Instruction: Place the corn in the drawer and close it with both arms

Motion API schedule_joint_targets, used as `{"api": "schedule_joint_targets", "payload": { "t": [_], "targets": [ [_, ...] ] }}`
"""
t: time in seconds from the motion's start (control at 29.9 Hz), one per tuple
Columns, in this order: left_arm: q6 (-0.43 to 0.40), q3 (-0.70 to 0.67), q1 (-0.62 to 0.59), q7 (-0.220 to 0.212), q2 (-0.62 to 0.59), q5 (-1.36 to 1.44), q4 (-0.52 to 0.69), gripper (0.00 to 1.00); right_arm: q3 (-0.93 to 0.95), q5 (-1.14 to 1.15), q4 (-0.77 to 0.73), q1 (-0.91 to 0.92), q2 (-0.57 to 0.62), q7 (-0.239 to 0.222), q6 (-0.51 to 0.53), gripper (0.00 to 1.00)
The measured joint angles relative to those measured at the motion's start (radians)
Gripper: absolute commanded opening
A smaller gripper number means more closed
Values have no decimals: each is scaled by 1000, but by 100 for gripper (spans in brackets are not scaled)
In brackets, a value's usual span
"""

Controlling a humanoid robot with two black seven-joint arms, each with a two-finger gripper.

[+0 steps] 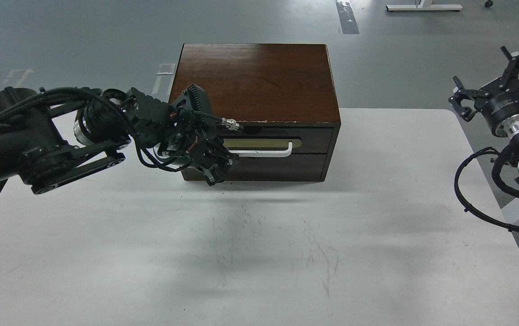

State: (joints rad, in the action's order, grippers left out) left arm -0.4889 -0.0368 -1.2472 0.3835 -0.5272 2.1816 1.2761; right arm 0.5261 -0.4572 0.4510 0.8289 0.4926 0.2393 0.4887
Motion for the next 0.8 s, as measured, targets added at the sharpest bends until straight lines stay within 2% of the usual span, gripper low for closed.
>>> {"api": "schedule_joint_targets", "payload": {
  "t": [0.57, 0.77, 0.8],
  "targets": [
    [0, -20, -36, 43, -15, -175, 140, 0, 0, 0, -2, -1, 1, 0, 0, 100],
    [0, -171, -28, 55, -113, -561, 152, 0, 3, 0, 7, 0, 39, 10, 0, 100],
    [0, -191, -25, 54, -138, -654, 137, 7, 3, 0, 7, 1, 43, 12, 0, 100]
  ]
}}
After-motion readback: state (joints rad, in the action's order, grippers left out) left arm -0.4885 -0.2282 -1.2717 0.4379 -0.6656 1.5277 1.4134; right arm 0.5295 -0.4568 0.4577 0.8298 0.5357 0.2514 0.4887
